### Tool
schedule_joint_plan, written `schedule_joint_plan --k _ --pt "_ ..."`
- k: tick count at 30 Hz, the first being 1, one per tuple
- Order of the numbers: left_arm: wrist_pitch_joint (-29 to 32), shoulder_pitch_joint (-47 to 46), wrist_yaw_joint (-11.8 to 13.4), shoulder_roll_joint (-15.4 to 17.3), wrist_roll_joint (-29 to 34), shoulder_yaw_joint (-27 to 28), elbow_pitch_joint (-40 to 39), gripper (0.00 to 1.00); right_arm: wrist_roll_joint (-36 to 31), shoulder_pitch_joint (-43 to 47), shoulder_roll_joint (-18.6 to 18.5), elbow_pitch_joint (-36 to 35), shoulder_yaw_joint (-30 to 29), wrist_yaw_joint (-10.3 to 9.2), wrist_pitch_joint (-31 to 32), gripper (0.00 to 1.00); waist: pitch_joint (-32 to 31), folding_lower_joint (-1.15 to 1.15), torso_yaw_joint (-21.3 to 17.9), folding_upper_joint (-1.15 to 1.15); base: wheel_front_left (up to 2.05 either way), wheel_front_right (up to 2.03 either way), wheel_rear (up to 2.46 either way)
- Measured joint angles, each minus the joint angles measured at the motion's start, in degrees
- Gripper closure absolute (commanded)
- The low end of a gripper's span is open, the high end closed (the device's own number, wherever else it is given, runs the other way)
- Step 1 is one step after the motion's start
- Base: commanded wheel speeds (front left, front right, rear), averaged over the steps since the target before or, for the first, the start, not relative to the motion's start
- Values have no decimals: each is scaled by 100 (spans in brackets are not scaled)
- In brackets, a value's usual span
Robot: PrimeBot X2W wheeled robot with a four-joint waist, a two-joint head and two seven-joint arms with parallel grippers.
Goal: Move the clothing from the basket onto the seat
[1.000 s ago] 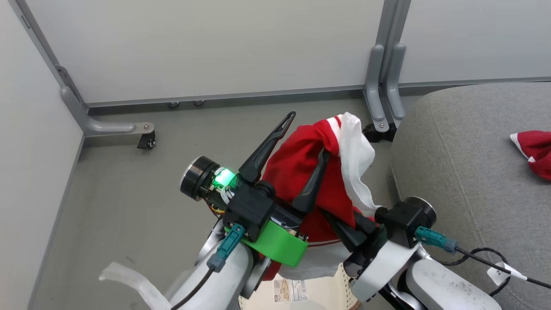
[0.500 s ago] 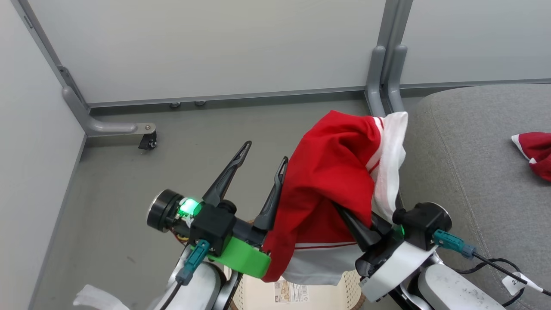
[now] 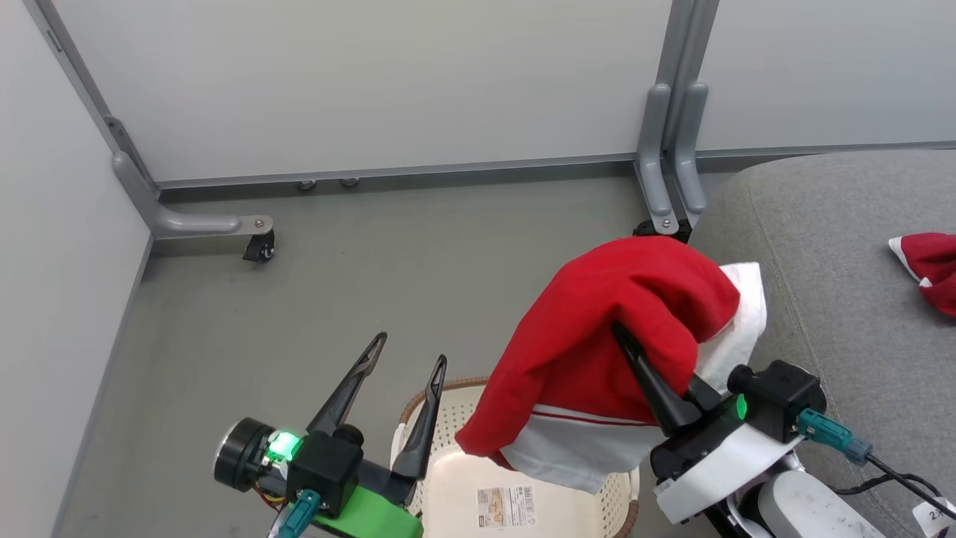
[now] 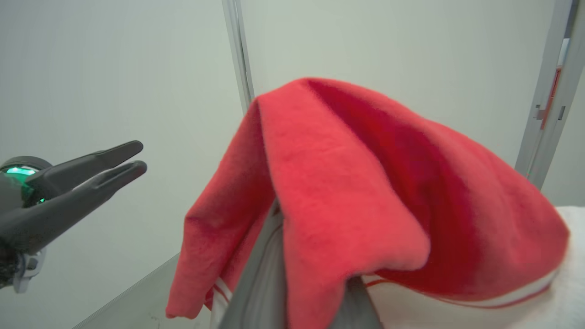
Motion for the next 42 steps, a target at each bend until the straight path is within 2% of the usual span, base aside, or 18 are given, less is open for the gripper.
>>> schedule_joint_plan --k 12,25,42 --pt "1 793 -153 -231 253 621 160 0 -148 475 166 -208 -542 0 0 100 -3 0 39 0 0 0 0" --pt "1 1236 -75 -519 403 1441 220 0 -207 593 233 -265 -717 0 0 100 41 0 26 0 0 0 0" --pt "1 1531 -71 -684 604 1818 369 0 -215 636 269 -274 -797 0 0 100 0 0 94 0 0 0 0"
